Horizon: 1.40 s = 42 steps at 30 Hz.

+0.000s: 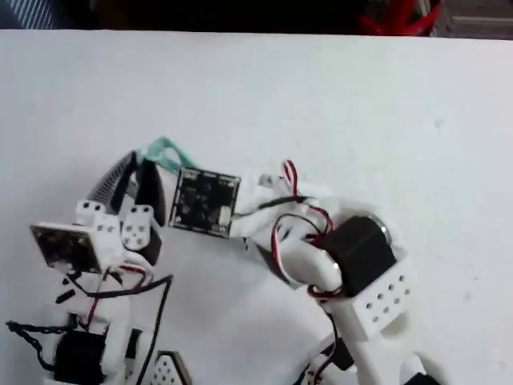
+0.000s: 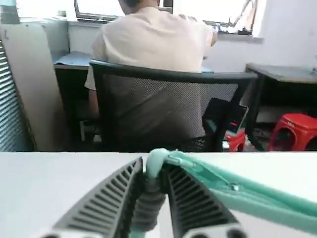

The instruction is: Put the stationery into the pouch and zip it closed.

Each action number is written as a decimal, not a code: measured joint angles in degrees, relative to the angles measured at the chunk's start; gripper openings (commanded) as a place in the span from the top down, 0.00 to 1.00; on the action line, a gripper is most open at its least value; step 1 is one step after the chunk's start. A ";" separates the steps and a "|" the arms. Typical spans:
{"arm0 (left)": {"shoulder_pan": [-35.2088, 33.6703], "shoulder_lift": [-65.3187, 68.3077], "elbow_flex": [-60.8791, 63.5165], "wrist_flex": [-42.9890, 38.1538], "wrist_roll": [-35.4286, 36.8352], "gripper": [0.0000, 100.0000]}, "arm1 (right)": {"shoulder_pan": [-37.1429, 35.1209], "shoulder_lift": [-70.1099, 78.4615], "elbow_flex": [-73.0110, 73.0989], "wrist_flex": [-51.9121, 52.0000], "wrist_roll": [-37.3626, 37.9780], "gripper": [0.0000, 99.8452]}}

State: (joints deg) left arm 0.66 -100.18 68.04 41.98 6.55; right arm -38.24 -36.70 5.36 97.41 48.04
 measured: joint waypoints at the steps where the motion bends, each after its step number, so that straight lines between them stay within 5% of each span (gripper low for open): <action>1: -0.62 0.00 0.00 -0.09 1.05 0.98 | 0.00 -0.62 0.79 -0.26 0.00 0.98; 20: -12.22 -0.09 1.58 -3.34 3.34 0.98 | 0.00 -5.10 3.34 -2.02 -0.26 0.98; 29: -21.54 -0.79 1.49 -4.48 9.85 0.98 | 2.55 -12.75 14.59 -3.43 2.73 0.98; 38: -20.31 -0.18 1.58 -4.84 10.55 0.98 | 4.48 -16.26 15.03 -8.88 -3.08 0.97; 42: -15.74 -0.97 2.02 -4.84 8.79 0.98 | 5.89 -15.74 14.07 -13.36 -7.47 0.81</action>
State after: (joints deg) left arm -15.08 -101.14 70.07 37.14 15.34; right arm -32.35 -52.44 19.43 84.04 40.57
